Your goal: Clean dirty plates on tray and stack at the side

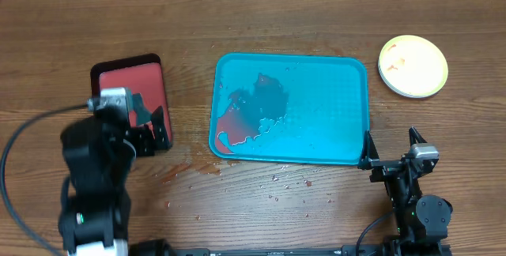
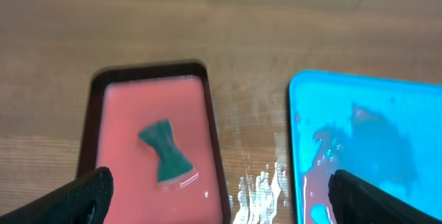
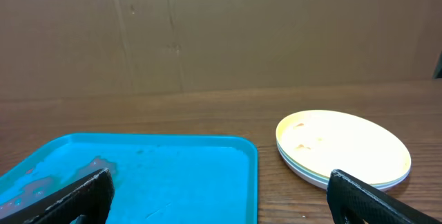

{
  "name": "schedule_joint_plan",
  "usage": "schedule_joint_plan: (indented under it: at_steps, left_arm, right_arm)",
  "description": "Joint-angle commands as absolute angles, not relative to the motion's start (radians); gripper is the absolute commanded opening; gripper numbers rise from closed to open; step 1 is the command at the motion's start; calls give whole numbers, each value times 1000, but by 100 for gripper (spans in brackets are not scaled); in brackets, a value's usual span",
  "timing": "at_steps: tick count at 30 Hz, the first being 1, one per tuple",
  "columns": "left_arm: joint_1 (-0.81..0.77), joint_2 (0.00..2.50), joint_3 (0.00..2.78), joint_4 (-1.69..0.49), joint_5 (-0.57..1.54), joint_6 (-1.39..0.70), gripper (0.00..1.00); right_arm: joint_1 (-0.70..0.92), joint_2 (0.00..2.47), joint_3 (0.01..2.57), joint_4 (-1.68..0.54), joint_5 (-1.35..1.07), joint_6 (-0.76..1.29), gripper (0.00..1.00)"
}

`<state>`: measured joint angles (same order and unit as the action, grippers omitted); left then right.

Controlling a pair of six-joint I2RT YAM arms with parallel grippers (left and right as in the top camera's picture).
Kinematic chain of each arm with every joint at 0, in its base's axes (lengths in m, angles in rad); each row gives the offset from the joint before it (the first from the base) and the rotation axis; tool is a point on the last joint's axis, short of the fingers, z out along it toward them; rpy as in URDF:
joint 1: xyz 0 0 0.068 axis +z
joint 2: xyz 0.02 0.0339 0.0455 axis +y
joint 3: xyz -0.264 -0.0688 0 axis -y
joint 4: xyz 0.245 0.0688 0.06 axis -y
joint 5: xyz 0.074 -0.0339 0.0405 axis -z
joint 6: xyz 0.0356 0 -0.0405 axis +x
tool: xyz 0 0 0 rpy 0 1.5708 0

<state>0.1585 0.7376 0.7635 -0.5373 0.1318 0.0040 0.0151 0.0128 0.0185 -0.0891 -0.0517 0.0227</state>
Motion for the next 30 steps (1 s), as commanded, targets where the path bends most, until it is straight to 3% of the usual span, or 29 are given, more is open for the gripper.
schedule_joint_plan:
  at_steps: [1,22,30]
  left_arm:
    - [157,619,651,-467,139,23,100]
    - [157,46,7,111,147,-54,100]
    - [136,4,5,99,69,-60,100]
  right_arm:
    - [22,3,8,-81,-45,26,100]
    - [22,3,8,-81,-45,26,100]
    - [22,3,8,-81,-45,26,100]
